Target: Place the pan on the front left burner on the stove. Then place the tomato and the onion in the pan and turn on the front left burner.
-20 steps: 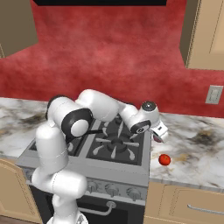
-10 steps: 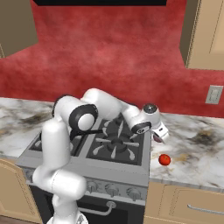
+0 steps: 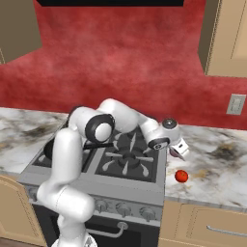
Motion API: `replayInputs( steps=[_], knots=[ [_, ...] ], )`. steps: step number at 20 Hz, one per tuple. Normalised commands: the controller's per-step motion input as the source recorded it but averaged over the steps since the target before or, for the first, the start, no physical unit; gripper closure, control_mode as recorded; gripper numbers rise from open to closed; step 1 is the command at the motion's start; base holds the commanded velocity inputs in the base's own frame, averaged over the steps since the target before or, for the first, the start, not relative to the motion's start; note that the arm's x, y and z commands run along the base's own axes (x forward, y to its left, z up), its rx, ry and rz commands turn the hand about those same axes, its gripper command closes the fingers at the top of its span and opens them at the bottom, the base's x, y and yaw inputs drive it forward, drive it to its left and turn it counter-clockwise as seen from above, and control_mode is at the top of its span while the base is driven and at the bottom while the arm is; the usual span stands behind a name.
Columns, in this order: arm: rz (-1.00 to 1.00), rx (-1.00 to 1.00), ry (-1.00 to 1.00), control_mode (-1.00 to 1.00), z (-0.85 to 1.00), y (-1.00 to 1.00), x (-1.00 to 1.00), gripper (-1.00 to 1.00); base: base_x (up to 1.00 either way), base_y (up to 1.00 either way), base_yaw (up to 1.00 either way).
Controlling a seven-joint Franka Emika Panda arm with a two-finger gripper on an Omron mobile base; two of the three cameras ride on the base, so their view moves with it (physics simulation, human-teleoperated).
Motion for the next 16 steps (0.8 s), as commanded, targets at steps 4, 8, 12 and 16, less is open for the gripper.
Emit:
replayInputs(
  steps=[4,8,12,16],
  knots=[
    [-0.01,0.0,0.0,-1.0,-0.27,-0.15,0.13,-1.0,0.0,0.0,0.0],
    [-0.01,0.0,0.0,-1.0,-0.24,-0.11,0.12,-1.0,0.0,0.0,0.0],
    [-0.04,0.0,0.0,-1.0,-0.16,0.0,0.13,1.0,0.0,0.0,0.0],
    [-0.04,0.0,0.0,-1.0,-0.11,0.0,0.02,1.0,0.0,0.0,0.0]
  ],
)
